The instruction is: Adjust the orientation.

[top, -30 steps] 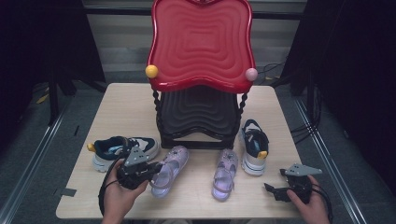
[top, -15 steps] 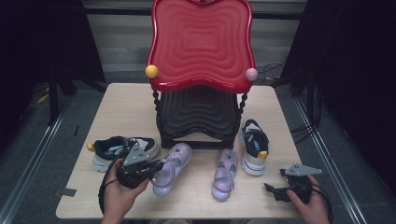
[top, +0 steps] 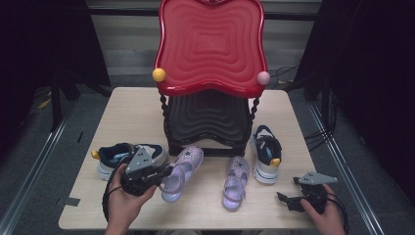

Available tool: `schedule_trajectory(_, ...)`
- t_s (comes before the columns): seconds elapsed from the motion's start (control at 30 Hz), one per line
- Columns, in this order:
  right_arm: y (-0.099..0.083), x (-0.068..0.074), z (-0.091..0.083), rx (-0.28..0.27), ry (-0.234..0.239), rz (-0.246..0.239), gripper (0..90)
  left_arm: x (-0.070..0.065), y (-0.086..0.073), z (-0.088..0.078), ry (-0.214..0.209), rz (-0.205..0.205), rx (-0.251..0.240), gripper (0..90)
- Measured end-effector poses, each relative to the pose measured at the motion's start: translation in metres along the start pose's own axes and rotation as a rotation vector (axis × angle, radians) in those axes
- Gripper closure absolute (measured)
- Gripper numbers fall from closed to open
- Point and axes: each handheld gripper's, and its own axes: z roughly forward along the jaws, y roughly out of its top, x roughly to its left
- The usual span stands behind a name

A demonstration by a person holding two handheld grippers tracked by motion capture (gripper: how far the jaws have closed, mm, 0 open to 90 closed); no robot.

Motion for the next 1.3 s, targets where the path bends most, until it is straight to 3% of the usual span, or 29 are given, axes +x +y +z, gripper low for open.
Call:
schedule_trajectory(0.53,0.000,0.000,0.000,-0.001,0.000,-0.001,11.1,-0.003,0.018,-0.004,0.026,0.023,-0.034,83.3)
schedule_trajectory(1.3,0.000,0.000,0.000,0.000,0.000,0.000,11.1,0.001,0.044,0.019,0.095,0.001,-0.069,83.3)
